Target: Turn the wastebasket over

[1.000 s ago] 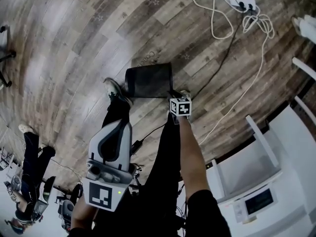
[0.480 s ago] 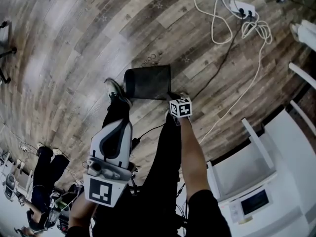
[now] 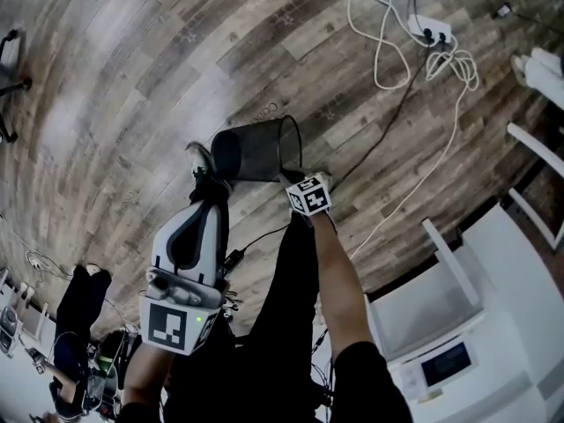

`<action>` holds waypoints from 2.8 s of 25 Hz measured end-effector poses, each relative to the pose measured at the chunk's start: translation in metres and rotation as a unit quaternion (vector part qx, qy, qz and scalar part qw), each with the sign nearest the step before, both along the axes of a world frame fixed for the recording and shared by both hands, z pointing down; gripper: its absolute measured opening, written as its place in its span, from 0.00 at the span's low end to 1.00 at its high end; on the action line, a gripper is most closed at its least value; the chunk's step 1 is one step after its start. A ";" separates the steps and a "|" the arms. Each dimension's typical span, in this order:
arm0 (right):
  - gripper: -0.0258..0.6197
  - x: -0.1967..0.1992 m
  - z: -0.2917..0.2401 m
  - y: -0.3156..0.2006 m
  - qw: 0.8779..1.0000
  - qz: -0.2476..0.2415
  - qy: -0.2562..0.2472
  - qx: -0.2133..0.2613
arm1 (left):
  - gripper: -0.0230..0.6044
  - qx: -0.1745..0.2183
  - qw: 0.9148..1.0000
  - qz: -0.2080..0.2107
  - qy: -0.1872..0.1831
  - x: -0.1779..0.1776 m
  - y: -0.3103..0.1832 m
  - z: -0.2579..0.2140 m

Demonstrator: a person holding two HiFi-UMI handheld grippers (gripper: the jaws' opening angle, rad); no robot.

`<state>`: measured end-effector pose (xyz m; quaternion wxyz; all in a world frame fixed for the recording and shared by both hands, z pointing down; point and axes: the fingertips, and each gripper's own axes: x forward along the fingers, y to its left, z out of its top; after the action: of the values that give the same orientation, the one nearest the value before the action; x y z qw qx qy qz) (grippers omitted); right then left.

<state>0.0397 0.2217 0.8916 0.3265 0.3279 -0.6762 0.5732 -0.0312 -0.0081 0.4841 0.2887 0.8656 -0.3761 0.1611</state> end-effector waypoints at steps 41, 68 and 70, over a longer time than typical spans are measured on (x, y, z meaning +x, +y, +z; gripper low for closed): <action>0.11 -0.066 -0.106 0.036 0.868 -0.482 0.037 0.111 | 0.43 -0.447 0.858 0.182 -0.175 -0.054 0.103 0.326; 0.11 -0.044 -0.135 0.039 0.683 -0.700 0.071 0.196 | 0.17 -0.584 0.808 0.032 -0.071 -0.082 0.162 0.354; 0.11 -0.041 -0.131 0.039 0.679 -0.701 0.079 0.202 | 0.16 -0.578 0.814 0.014 -0.050 -0.081 0.158 0.350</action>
<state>-0.0009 0.2605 0.7604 0.6107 -0.1407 -0.7792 -0.0023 -0.1119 0.1497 0.8339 0.7142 0.5353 -0.2156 0.3961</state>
